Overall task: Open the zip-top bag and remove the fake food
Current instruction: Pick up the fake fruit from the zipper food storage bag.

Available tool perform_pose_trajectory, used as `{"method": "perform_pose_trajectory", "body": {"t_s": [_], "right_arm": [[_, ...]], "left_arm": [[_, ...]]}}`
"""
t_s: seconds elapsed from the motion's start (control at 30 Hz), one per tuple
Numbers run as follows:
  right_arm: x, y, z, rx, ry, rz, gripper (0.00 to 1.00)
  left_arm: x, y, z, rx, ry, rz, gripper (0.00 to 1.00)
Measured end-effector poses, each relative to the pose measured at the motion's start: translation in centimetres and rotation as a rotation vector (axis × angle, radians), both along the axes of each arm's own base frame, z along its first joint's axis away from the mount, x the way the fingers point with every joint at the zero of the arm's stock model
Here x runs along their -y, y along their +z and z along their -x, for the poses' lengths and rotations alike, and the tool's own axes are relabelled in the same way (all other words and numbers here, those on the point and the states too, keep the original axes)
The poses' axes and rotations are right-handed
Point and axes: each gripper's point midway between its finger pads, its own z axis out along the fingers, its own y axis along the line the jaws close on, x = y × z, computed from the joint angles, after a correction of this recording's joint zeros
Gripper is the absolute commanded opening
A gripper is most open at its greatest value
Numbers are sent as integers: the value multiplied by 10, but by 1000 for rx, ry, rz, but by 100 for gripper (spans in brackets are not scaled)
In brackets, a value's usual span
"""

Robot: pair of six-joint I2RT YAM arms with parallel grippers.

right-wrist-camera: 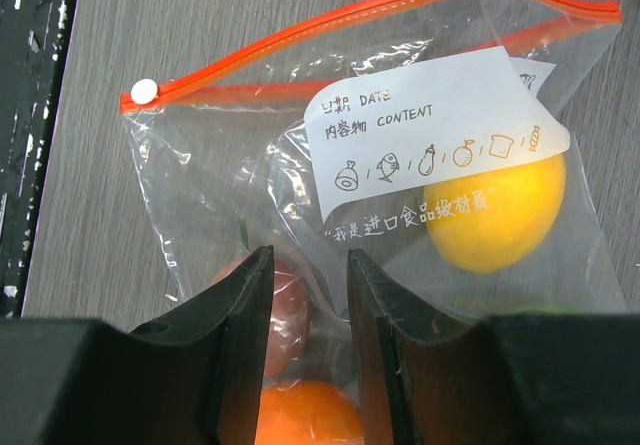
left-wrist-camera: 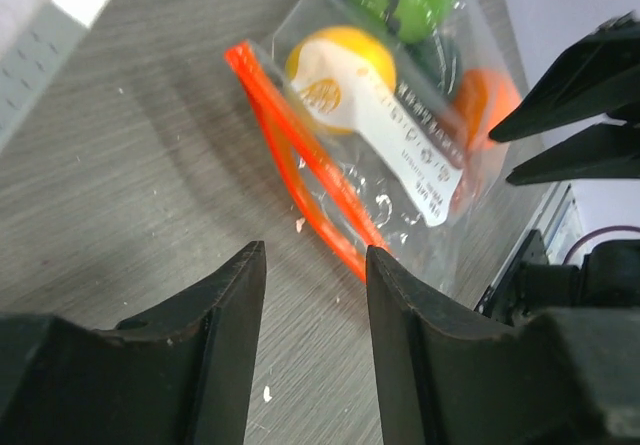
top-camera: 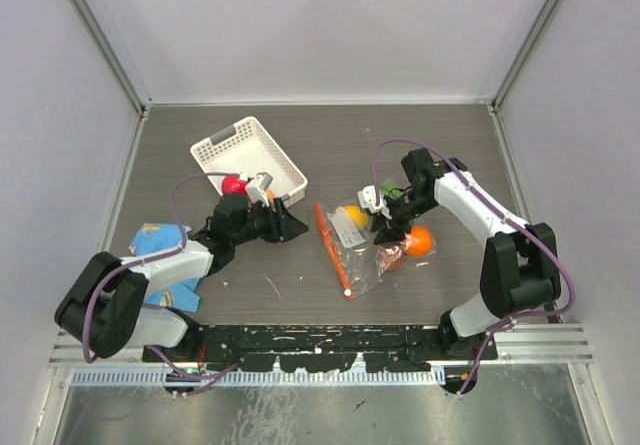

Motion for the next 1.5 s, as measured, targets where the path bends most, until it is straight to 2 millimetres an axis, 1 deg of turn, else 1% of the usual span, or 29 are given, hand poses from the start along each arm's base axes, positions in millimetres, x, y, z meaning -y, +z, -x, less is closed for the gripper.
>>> {"method": "perform_pose_trajectory", "body": {"t_s": [0.17,0.23,0.47,0.67,0.8,0.93,1.13,1.23,1.33,1.5], "right_arm": [[0,0,0,1,1,0,41],[0,0,0,1,1,0,41],[0,0,0,10,1,-3,41],[0,-1,0,14,3,-4,42],[0,-1,-1,16,3,-4,42],[-1,0,-3,35,3,-9,43],[0,9,-8,114,6,-18,46],[-1,13,-15,171,22,-23,47],[1,11,-22,213,51,-3,47],[-3,6,-50,265,106,17,49]], "left_arm": [[12,-31,17,-54,-48,-37,42],[17,-39,22,-66,-68,-47,41],[28,-61,29,-50,-103,-63,41],[36,-77,35,13,-127,-85,42],[44,-80,36,105,-150,-113,43],[54,-79,35,239,-187,-150,44],[61,-82,29,390,-225,-177,48],[64,-85,27,455,-243,-191,49],[66,-86,27,509,-263,-205,50],[73,-78,27,598,-290,-214,51]]}}
